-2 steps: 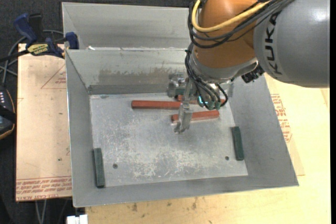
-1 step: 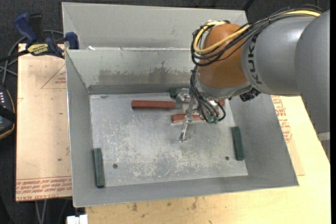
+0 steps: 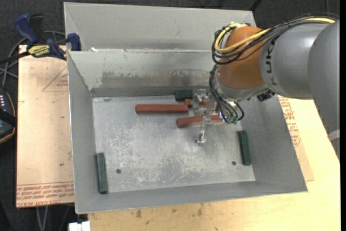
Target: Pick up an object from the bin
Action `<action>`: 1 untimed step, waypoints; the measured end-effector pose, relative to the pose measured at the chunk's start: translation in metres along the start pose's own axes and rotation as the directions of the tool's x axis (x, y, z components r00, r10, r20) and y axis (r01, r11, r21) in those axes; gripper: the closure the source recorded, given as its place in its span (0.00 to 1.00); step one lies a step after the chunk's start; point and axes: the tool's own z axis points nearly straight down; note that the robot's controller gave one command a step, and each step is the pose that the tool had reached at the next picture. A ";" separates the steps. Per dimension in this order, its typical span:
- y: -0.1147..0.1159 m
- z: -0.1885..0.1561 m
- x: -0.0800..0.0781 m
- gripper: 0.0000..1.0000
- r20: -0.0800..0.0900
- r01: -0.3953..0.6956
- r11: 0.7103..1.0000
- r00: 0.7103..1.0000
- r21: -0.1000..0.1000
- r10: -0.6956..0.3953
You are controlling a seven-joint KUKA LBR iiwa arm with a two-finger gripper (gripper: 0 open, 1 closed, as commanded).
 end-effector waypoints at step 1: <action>0.003 -0.001 0.001 1.00 -0.003 0.003 1.000 1.000 -0.002 -0.003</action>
Offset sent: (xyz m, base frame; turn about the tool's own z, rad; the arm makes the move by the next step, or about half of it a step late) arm 0.0000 0.0000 0.0000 0.0000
